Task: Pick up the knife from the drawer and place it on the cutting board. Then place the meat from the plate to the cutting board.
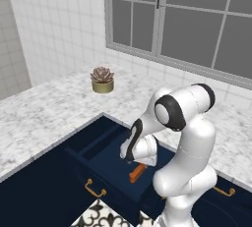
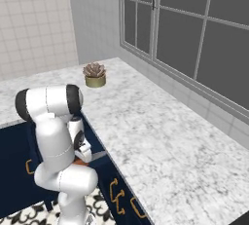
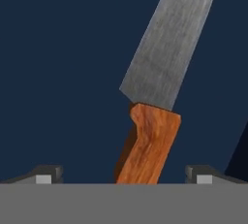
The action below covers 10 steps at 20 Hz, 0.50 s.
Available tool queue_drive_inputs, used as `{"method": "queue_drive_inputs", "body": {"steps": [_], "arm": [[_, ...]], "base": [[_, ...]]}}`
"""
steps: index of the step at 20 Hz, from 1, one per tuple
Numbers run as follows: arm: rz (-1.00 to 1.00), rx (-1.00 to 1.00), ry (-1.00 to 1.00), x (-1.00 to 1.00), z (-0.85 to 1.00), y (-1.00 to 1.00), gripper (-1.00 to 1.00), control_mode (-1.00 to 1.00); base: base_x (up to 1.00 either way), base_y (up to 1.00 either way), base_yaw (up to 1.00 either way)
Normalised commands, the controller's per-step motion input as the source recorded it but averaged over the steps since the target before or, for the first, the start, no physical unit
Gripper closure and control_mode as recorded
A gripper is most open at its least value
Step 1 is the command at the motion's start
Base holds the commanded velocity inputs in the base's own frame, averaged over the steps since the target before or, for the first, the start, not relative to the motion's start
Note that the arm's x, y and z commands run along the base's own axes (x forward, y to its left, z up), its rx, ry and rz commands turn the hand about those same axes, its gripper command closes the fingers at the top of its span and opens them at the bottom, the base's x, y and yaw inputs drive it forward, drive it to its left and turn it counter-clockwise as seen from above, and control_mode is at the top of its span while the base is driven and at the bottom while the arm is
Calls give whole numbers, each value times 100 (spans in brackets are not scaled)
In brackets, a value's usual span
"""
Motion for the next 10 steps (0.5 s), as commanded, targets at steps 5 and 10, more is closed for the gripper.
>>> {"method": "queue_drive_inputs", "body": {"steps": [5,10], "arm": [[0,-4,0,5,-23,6,-100,-100],[0,-5,7,-11,-53,0,-100,-100]], "base": [[0,0,0],[0,0,0]]}}
